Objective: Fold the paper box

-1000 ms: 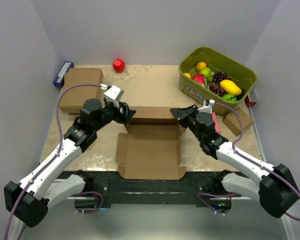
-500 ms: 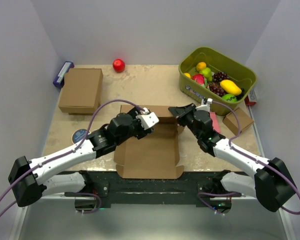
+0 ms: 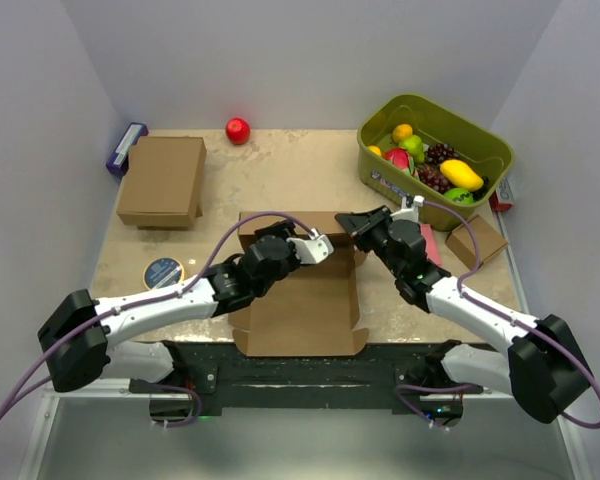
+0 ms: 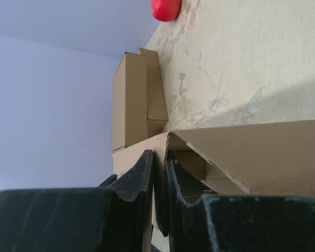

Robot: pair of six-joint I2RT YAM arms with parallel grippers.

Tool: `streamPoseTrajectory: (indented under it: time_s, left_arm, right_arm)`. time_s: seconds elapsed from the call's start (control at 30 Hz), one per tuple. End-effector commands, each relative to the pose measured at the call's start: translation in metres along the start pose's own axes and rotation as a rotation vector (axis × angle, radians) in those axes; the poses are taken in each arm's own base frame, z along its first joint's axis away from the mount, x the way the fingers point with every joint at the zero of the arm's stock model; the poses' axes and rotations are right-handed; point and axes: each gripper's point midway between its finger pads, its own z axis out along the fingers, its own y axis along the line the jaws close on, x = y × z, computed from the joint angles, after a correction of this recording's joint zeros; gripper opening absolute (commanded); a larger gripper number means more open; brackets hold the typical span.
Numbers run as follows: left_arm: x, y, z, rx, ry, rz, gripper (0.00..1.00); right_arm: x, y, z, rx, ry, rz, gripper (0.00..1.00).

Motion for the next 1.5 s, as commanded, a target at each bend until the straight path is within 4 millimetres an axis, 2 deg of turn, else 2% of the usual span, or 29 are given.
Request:
streamPoseTrajectory:
  time_s: [0.0, 0.07, 0.13, 0.23, 0.27, 0.37, 0.4, 0.47, 0.5, 0.57, 0.6, 0.7, 0.73, 0.83, 0.87, 0.9, 0.93, 0.97, 1.0, 1.03, 1.07, 1.1, 1.17, 1.3, 1.4, 1.47]
  left_arm:
    - [-0.001, 0.015, 0.008, -0.1, 0.034, 0.02, 0.6]
    - [0.001, 0.015, 0.01, -0.103, 0.043, 0.023, 0.5]
    - [0.003, 0.014, 0.011, -0.113, 0.056, 0.025, 0.44]
    - [0.006, 0.014, 0.014, -0.125, 0.072, 0.027, 0.35]
    - [0.007, 0.014, 0.014, -0.125, 0.077, 0.027, 0.31]
    - [0.008, 0.013, 0.015, -0.127, 0.088, 0.022, 0.23]
    - [0.007, 0.013, 0.016, -0.125, 0.089, 0.014, 0.21]
    - [0.007, 0.013, 0.015, -0.12, 0.093, 0.009, 0.17]
    - [0.006, 0.012, 0.015, -0.116, 0.089, 0.005, 0.16]
    - [0.008, 0.01, 0.015, -0.107, 0.099, 0.003, 0.13]
    - [0.009, 0.009, 0.016, -0.103, 0.103, -0.002, 0.12]
    - [0.014, 0.004, 0.017, -0.084, 0.131, -0.004, 0.07]
    - [0.014, 0.003, 0.018, -0.079, 0.138, -0.004, 0.06]
    - [0.017, 0.001, 0.019, -0.067, 0.155, -0.013, 0.0]
    - [0.024, -0.004, 0.018, -0.046, 0.182, 0.001, 0.0]
    - [0.022, -0.003, 0.018, -0.041, 0.179, -0.013, 0.0]
    - [0.022, -0.004, 0.019, -0.035, 0.178, -0.02, 0.0]
    - [0.024, -0.003, 0.018, -0.033, 0.186, -0.024, 0.0]
    - [0.023, -0.002, 0.019, -0.029, 0.184, -0.034, 0.0]
    - [0.023, -0.001, 0.018, -0.031, 0.184, -0.039, 0.0]
    - [0.024, 0.001, 0.018, -0.034, 0.187, -0.044, 0.0]
    - [0.025, 0.002, 0.017, -0.036, 0.186, -0.05, 0.0]
    - [0.024, 0.005, 0.015, -0.041, 0.181, -0.061, 0.0]
    - [0.024, 0.006, 0.012, -0.04, 0.173, -0.073, 0.0]
    - [0.024, 0.006, 0.012, -0.04, 0.173, -0.073, 0.0]
    - [0.024, 0.007, 0.011, -0.043, 0.172, -0.076, 0.0]
  right_arm:
    - [-0.006, 0.003, -0.003, -0.01, -0.014, -0.028, 0.11]
    - [-0.008, 0.002, -0.006, -0.005, -0.024, -0.031, 0.16]
    - [-0.009, -0.002, -0.009, 0.004, -0.027, -0.037, 0.2]
    - [-0.013, -0.004, -0.016, 0.018, -0.04, -0.055, 0.35]
    - [-0.016, 0.0, -0.021, 0.007, -0.051, -0.07, 0.45]
    - [-0.02, -0.009, -0.032, 0.063, -0.056, -0.128, 0.64]
    - [-0.026, 0.001, -0.039, 0.044, -0.071, -0.139, 0.73]
    - [-0.032, -0.003, -0.048, 0.076, -0.085, -0.206, 0.8]
    - [-0.041, 0.01, -0.056, 0.056, -0.107, -0.242, 0.82]
    - [-0.04, 0.004, -0.066, 0.1, -0.071, -0.353, 0.82]
    - [-0.044, 0.015, -0.073, 0.078, -0.074, -0.38, 0.78]
    - [-0.041, 0.008, -0.086, 0.102, -0.043, -0.472, 0.73]
    - [-0.042, 0.011, -0.094, 0.088, -0.049, -0.489, 0.69]
    - [-0.028, 0.009, -0.104, 0.064, -0.006, -0.549, 0.62]
    - [-0.018, 0.01, -0.108, 0.055, 0.018, -0.572, 0.6]
    - [-0.013, 0.012, -0.108, 0.059, 0.024, -0.586, 0.58]
    - [0.005, 0.013, -0.109, 0.054, 0.073, -0.617, 0.56]
    - [0.013, 0.008, -0.109, 0.083, 0.098, -0.644, 0.55]
    - [0.01, 0.011, -0.108, 0.111, 0.066, -0.662, 0.54]
    - [0.016, 0.009, -0.107, 0.129, 0.076, -0.678, 0.52]
    - [0.034, -0.003, -0.102, 0.174, 0.122, -0.729, 0.51]
    - [0.034, -0.002, -0.099, 0.195, 0.104, -0.742, 0.51]
    - [0.048, -0.018, -0.088, 0.261, 0.126, -0.761, 0.51]
    - [0.06, -0.039, -0.069, 0.318, 0.108, -0.742, 0.55]
    - [0.054, -0.047, -0.056, 0.356, 0.065, -0.751, 0.57]
    - [0.04, -0.057, -0.046, 0.389, 0.038, -0.736, 0.57]
